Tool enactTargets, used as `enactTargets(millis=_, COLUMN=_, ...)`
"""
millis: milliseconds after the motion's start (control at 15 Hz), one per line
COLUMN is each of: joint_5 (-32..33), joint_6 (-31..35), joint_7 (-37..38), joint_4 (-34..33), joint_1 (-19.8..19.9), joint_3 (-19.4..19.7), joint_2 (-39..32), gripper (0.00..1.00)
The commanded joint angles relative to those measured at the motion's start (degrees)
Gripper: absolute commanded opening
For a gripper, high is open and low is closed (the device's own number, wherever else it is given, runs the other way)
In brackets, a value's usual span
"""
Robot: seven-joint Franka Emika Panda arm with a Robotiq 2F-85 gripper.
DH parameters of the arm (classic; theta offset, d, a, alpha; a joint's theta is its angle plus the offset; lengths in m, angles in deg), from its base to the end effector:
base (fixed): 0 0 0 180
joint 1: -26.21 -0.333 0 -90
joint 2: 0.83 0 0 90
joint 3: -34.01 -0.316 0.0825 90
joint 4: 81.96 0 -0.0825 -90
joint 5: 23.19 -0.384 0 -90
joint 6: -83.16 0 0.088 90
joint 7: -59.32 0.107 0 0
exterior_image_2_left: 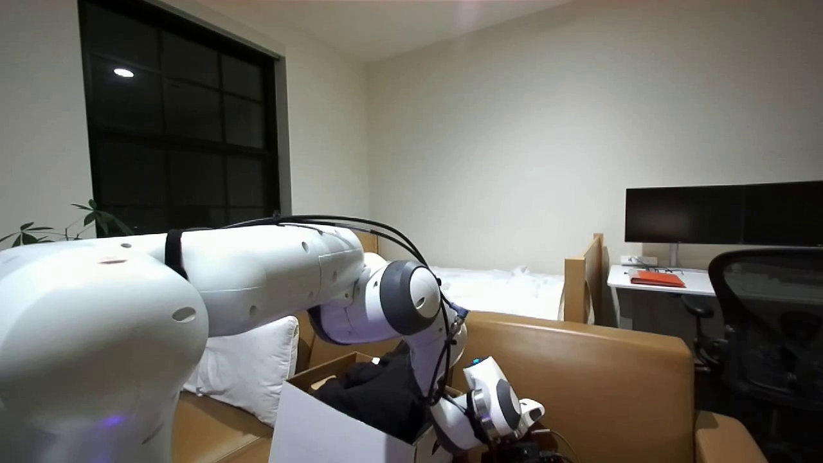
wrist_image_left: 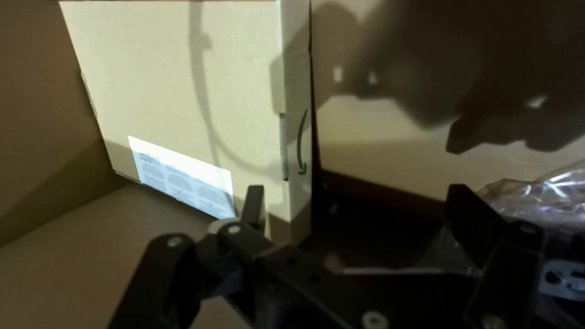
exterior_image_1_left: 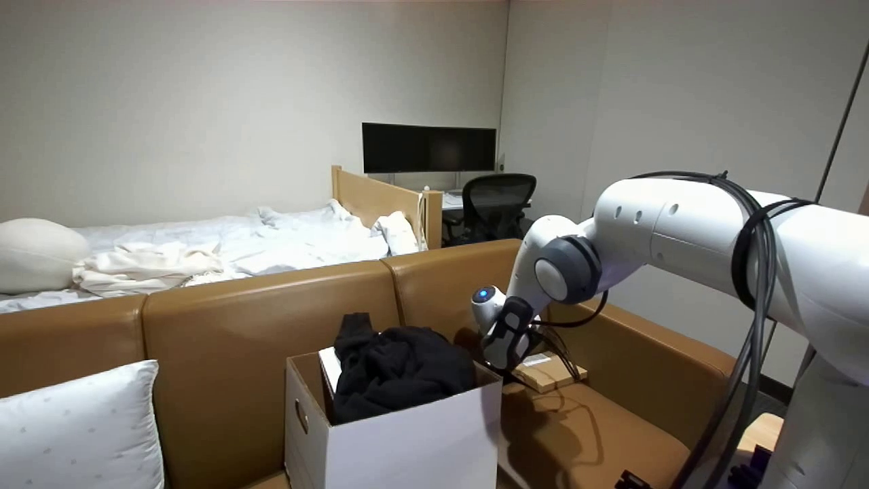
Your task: Put the brown object into the box
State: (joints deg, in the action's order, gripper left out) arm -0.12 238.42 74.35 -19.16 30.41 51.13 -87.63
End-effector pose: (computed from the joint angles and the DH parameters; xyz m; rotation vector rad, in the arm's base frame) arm 0.6689 -0.1808 -0.1027 2.6657 0.0338 0.1181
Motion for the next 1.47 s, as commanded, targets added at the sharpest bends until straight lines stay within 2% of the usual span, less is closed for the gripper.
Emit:
enactTargets(millis=0, joint_5=8.39, joint_6=2.56, joint_7=6.79, joint_4=3.81, joint_1=0.07, joint_3=3.16, joint_2=-0.01, gripper=1.0)
enactTargets(millis=333, joint_5=18.99, joint_6=-0.42, joint_7=12.34, joint_4=4.65, joint_1=3.63, joint_3=0.87, joint_2=-0.05, gripper=1.0)
enactTargets(millis=600, joint_5=24.45, joint_6=-3.04, joint_7=14.61, joint_4=3.76, joint_1=6.96, joint_3=-3.1, joint_2=0.03, gripper=1.0)
enactTargets(millis=800, joint_5=28.8, joint_6=-3.76, joint_7=18.68, joint_4=3.94, joint_1=8.25, joint_3=-4.35, joint_2=0.13, gripper=1.0)
enactTargets(millis=1133, joint_5=33.75, joint_6=-8.22, joint_7=22.71, joint_4=3.5, joint_1=10.33, joint_3=-6.18, joint_2=0.36, gripper=1.0)
enactTargets(millis=1400, joint_5=34.32, joint_6=-12.24, joint_7=22.2, joint_4=3.42, joint_1=12.32, joint_3=-8.78, joint_2=0.6, gripper=1.0)
